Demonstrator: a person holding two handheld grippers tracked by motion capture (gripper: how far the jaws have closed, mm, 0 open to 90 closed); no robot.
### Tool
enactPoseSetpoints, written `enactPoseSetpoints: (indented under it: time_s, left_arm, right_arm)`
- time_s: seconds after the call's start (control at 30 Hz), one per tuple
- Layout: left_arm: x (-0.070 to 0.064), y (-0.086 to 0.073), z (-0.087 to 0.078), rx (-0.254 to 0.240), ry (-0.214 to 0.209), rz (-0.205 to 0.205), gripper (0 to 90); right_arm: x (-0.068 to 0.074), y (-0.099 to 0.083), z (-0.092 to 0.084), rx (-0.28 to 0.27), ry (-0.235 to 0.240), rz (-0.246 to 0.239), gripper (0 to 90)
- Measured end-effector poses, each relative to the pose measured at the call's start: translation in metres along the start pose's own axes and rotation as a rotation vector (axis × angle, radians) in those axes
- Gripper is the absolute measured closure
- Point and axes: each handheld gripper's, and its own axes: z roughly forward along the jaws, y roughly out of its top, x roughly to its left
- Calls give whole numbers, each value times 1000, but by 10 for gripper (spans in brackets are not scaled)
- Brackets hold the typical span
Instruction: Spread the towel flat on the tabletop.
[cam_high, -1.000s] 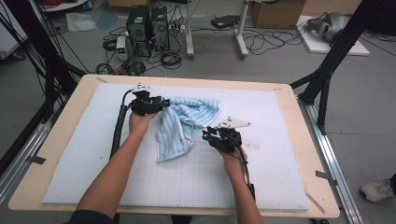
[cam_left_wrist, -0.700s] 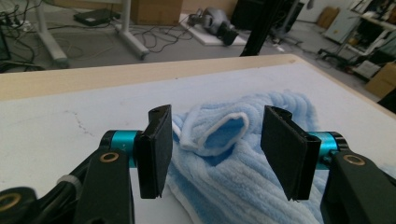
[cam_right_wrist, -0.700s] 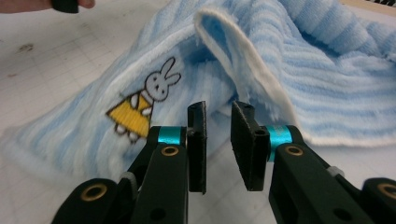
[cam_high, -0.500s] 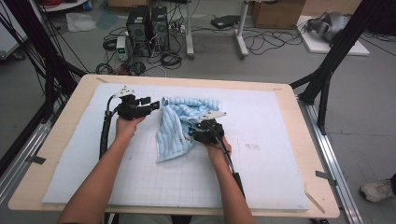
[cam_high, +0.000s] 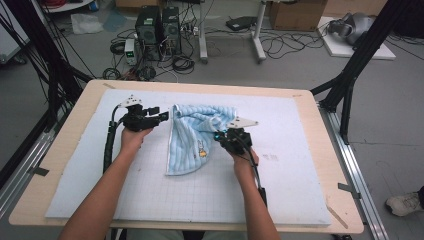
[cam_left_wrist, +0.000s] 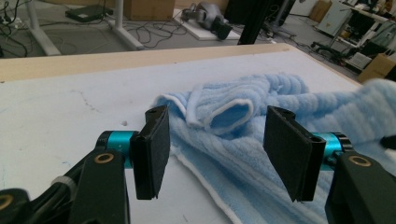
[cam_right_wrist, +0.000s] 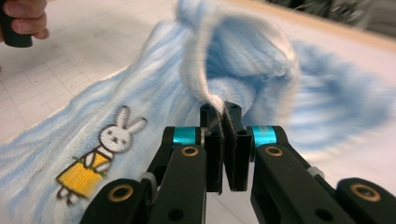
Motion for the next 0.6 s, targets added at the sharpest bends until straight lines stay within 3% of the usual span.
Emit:
enactPoseSetpoints:
  time_s: [0.27,0.5,0.6]
  left_arm:
    - [-11,-7,1,8,-26,32,416]
    - [-23,-11,7,19,-69,51,405]
    - [-26,-12,7,25,-78,47,389]
  right_arm:
    - [-16,-19,-79,-57,-125,-6,879]
    - [-26,-43,-114,-77,-204,50,879]
    - [-33,-49,-123,-42,-290,92,879]
